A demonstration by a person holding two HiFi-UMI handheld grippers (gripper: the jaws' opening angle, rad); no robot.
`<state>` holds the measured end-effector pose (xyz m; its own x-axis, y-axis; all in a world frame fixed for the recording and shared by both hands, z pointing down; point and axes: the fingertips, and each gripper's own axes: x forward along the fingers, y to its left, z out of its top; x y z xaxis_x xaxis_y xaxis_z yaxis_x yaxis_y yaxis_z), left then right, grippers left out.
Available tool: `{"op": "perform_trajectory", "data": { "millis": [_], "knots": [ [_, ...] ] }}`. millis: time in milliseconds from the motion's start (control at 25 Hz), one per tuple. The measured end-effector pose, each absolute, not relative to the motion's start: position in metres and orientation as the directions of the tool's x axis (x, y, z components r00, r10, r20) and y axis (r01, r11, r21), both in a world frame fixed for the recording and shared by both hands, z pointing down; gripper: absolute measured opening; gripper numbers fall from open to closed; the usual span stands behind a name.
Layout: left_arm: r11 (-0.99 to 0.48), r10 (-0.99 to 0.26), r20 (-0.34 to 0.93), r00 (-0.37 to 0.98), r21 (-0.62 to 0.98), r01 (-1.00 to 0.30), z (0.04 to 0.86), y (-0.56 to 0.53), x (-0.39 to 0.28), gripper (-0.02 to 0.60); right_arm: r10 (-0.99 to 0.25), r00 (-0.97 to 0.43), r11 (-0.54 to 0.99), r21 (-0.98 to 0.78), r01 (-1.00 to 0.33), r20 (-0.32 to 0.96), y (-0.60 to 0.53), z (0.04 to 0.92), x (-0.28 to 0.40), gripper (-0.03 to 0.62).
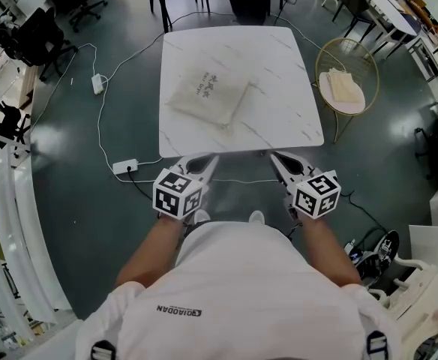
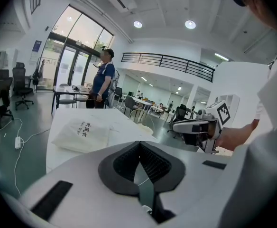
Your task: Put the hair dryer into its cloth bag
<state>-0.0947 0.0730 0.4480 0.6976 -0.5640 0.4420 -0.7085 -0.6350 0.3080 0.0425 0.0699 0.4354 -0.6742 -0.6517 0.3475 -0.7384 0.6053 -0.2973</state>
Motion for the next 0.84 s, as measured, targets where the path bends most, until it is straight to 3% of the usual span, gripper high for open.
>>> {"op": "perform_trajectory", "data": {
  "millis": [840],
  "knots": [
    [-0.636,-0.570,0.445,0.691,0.293,-0.714,0.4472,0.0804,-0.0903,0.028,-0.658,-0.673,0.598,-0.310,-0.739,0.337,0.0789,0.4405,0.0500,0.021]
  ]
}}
